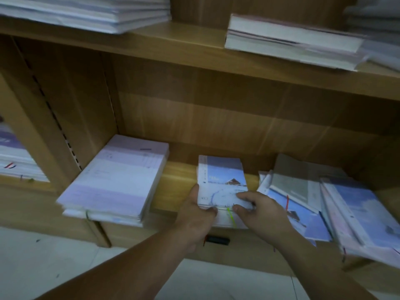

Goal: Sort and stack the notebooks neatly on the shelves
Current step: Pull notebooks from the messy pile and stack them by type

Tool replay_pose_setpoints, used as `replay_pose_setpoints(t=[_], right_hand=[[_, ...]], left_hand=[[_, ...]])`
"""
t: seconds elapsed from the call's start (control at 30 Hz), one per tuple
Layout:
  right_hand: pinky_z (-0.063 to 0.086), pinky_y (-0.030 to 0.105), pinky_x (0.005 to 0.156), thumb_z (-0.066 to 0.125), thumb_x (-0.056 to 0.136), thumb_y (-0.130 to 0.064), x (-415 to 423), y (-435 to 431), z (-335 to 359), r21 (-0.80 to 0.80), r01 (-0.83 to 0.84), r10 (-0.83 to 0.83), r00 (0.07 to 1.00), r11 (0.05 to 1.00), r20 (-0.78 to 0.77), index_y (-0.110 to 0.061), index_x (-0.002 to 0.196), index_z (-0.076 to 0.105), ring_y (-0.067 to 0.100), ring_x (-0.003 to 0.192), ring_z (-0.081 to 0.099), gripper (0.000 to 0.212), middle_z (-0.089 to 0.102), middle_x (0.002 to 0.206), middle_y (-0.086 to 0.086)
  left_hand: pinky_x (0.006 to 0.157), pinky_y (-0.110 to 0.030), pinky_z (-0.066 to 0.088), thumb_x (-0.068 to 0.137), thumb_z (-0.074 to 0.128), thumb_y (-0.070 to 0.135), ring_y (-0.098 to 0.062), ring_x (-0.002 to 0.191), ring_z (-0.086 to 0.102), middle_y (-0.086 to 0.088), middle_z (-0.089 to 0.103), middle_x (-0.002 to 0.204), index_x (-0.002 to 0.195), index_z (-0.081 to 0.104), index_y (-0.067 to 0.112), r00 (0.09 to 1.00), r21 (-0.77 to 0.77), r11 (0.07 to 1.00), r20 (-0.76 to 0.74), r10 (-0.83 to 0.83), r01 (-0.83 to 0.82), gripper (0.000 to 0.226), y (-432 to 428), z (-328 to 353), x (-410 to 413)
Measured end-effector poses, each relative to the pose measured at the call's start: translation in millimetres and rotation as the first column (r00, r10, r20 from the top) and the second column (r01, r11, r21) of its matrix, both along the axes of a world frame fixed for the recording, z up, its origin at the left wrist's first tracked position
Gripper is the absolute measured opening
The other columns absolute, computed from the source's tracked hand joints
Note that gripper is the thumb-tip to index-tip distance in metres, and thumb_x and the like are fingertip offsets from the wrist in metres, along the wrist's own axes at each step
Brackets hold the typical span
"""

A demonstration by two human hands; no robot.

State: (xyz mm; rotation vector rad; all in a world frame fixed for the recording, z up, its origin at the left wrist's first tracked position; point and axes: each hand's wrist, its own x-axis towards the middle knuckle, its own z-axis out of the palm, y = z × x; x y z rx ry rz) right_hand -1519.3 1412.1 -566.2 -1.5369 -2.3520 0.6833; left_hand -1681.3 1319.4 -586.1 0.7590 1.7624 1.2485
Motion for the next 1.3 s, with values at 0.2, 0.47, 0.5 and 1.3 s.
replay_pose_setpoints(t=[0.2,0.47,0.5,1.3], right_hand=[[0.054,0.028,0.095,0.071,0.093,-0.022,6.0,-3.2,11.0,-0.256,-0.063,-0.034,0.934,0.965,-0.355,-0.028,0.112,0.073,0.005,0.103,0.069,0.019,0.072,0.113,-0.010],[0.043,0.047,0.108,0.059,0.067,-0.083,73.9,61.4,-13.9,0.252,0.211,-0.242,0.965,0.945,0.102,-0.029,0.138,0.061,0.038,0.132,0.049,0.089,0.054,0.145,0.010],[0.039,0.047,0.112,0.057,0.069,-0.084,76.3,64.2,-16.6,0.190,0.221,-0.250,0.958,0.957,0.143,-0.031,0.143,0.055,0.037,0.138,0.043,0.091,0.048,0.152,0.009],[0.060,0.041,0.088,0.049,0.093,-0.058,-19.1,-1.7,-27.5,0.551,-0.399,0.298,0.917,0.733,0.266,-0.031,0.113,0.074,0.027,0.117,0.066,0.042,0.067,0.131,0.009]], left_hand=[[0.087,-0.047,0.060,0.104,0.051,0.019,-0.028,0.097,0.068,-0.004,0.071,0.118,0.135,0.054,0.035,0.961,0.027,0.962,-0.043,0.273,-0.272,0.034,7.0,5.0,-16.0],[0.092,-0.032,0.049,0.086,0.069,0.017,-0.028,0.109,0.059,-0.010,0.064,0.124,0.125,0.062,0.023,0.924,-0.215,0.977,-0.375,-0.074,-0.009,0.040,6.7,11.6,-47.4],[0.098,-0.035,0.048,0.086,0.069,0.025,-0.031,0.116,0.056,-0.009,0.061,0.124,0.121,0.061,0.025,0.886,-0.277,0.961,-0.444,-0.132,0.004,0.036,5.6,13.6,-47.4],[0.096,-0.035,0.053,0.098,0.053,0.049,-0.020,0.101,0.065,0.002,0.070,0.106,0.104,0.067,0.021,0.948,-0.228,0.969,-0.273,-0.160,0.098,0.031,1.3,27.2,-46.4]])
